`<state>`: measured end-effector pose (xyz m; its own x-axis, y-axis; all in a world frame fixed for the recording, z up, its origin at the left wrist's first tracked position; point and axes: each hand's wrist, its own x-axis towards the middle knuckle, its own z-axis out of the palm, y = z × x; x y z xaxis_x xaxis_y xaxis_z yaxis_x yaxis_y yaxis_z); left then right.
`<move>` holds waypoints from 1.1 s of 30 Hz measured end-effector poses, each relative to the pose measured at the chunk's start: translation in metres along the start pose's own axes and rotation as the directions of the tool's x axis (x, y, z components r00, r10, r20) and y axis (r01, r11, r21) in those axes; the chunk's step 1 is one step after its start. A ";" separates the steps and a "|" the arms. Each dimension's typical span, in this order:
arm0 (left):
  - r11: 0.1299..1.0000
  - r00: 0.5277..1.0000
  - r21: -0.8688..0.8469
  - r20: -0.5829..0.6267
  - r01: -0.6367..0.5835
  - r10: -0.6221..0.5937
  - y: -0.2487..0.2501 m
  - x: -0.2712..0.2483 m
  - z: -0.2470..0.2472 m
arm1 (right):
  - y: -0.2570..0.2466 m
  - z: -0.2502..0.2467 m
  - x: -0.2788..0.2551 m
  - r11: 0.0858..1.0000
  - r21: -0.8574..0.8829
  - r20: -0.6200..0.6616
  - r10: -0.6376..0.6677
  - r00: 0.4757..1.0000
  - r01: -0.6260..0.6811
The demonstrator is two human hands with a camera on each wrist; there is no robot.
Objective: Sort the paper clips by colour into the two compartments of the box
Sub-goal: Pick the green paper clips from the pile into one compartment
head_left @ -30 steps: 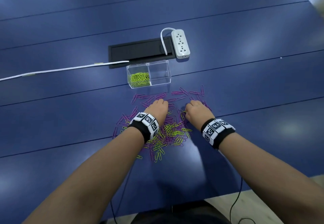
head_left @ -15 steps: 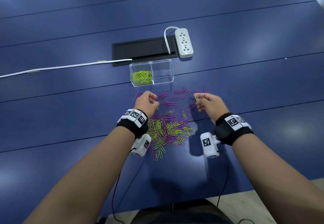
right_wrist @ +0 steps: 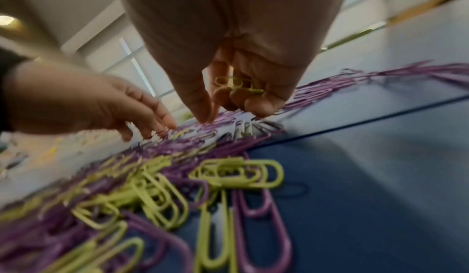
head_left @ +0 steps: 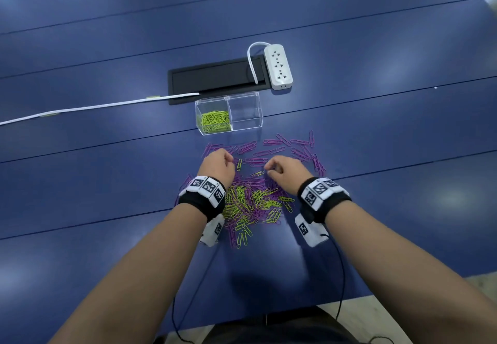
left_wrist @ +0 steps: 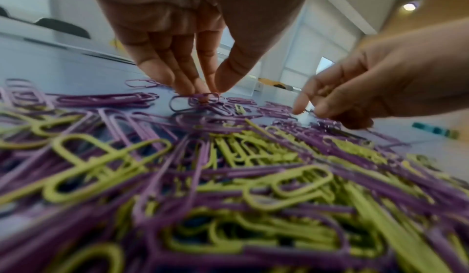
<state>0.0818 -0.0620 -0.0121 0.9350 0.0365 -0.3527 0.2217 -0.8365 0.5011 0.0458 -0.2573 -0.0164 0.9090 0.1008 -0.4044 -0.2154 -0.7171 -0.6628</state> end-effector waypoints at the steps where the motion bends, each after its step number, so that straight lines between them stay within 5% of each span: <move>1: 0.997 1.000 0.077 -0.004 -0.029 0.029 -0.001 0.000 0.001 | -0.004 0.004 0.003 0.996 -0.069 0.017 -0.048 0.999 0.050; 8: 0.946 0.987 0.290 -0.022 -0.148 0.161 0.006 0.000 0.015 | -0.014 0.011 0.017 0.968 -0.243 0.067 -0.048 0.997 0.063; 21: 0.930 0.992 0.348 0.081 -0.116 0.093 0.009 0.007 0.022 | -0.015 0.009 0.021 0.912 -0.400 0.108 -0.053 0.993 0.092; 25: 0.914 0.979 0.356 0.120 -0.196 0.163 0.008 0.004 0.017 | -0.010 -0.001 0.019 0.962 -0.274 0.021 -0.001 1.000 0.006; 33: 0.990 0.991 -0.059 0.009 -0.129 0.130 0.024 -0.005 0.010 | 0.014 -0.024 0.005 0.988 -0.086 -0.200 0.109 0.974 -0.128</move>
<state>0.0798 -0.0876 -0.0069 0.9535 -0.0774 -0.2913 0.1149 -0.8002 0.5886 0.0559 -0.2831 -0.0129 0.9330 -0.1184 -0.3397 -0.2990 -0.7804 -0.5491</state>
